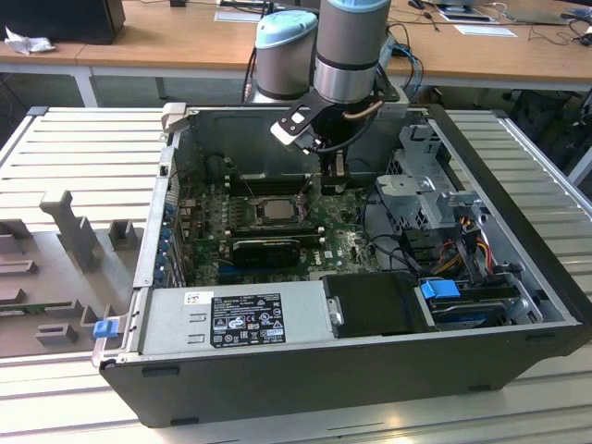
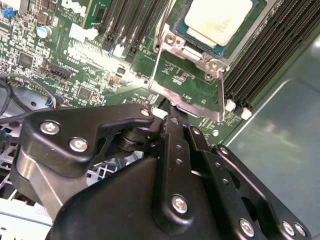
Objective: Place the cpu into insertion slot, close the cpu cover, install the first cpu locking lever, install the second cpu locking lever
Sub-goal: 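Close the cpu cover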
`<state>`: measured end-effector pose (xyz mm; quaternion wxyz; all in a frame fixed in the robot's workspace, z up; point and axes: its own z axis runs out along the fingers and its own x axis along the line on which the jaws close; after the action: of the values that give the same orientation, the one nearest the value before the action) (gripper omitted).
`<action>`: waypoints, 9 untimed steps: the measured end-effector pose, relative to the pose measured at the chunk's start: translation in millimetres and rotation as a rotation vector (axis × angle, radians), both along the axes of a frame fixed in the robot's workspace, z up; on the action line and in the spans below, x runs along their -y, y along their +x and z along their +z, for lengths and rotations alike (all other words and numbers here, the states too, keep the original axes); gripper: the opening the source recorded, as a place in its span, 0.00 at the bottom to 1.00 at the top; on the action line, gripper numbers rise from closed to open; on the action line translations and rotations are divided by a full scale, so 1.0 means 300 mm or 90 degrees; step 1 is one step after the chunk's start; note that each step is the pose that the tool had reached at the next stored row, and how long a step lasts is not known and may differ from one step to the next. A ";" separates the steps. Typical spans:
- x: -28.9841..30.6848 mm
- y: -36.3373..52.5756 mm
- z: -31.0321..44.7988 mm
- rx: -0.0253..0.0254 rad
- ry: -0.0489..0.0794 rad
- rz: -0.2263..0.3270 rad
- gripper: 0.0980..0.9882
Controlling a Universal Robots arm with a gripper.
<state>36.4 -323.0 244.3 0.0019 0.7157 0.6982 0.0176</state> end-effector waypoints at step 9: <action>0.000 -0.027 0.000 0.0002 0.000 0.000 0.01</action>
<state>28.1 -323.0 244.3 0.0020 0.7156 0.6982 0.0177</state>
